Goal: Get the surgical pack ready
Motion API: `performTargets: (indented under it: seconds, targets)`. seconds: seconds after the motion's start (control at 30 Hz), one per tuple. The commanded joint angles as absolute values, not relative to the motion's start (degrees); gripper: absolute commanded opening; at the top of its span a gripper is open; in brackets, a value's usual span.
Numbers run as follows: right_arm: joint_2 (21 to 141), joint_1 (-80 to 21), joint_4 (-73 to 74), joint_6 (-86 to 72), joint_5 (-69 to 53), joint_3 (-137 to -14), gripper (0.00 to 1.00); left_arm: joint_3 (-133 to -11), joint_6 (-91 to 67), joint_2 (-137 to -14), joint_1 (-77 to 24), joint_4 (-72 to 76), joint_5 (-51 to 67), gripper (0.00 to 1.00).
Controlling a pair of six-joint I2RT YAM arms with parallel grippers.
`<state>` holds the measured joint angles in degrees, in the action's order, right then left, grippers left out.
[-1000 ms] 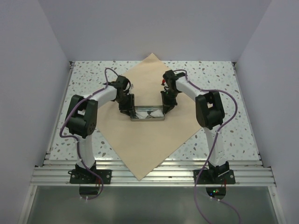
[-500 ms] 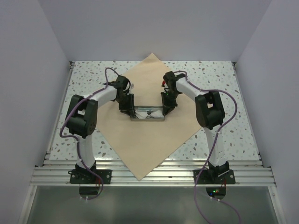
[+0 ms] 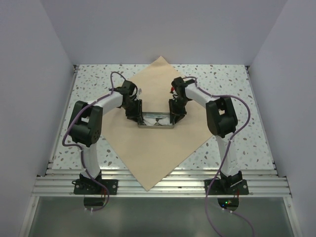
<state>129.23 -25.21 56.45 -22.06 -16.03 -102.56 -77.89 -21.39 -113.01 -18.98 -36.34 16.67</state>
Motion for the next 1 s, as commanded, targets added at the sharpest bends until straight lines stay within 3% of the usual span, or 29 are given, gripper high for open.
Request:
performTargets:
  seconds: [0.0,0.17,0.27,0.37,0.57,0.7,0.8,0.97]
  targets:
    - [126.2,-26.5,56.4,-23.0,-17.9,-102.7,0.34,-77.4,-19.6,-113.3,-18.5,-35.7,16.3,0.39]
    - [124.8,-26.4,61.1,-20.1,-11.1,-106.9,0.62,-78.0,-18.8,-111.6,-16.7,-36.7,14.8,0.44]
    - [121.6,-25.9,63.6,-18.4,-5.5,-107.9,0.87,-78.0,-18.7,-109.1,-14.8,-36.2,13.8,0.49]
    - [117.9,-25.8,67.2,-16.8,-0.6,-108.7,0.99,-78.9,-18.5,-106.5,-12.7,-37.4,12.8,0.50]
    - [103.5,-28.1,65.9,-15.8,0.1,-96.6,0.99,-76.3,-18.5,-97.9,-11.2,-38.3,12.4,0.52]
    - [92.7,-32.3,62.2,-15.7,-2.8,-86.7,0.99,-70.6,-20.3,-93.8,-11.3,-34.2,21.5,0.54]
    - [87.6,-34.4,63.1,-15.6,-7.2,-82.3,0.99,-68.4,-22.5,-90.5,-11.9,-34.6,21.4,0.52]
    - [81.6,-49.7,56.8,-18.2,-9.5,-74.9,0.95,-65.2,-25.1,-81.2,-11.8,-37.5,12.5,0.53]
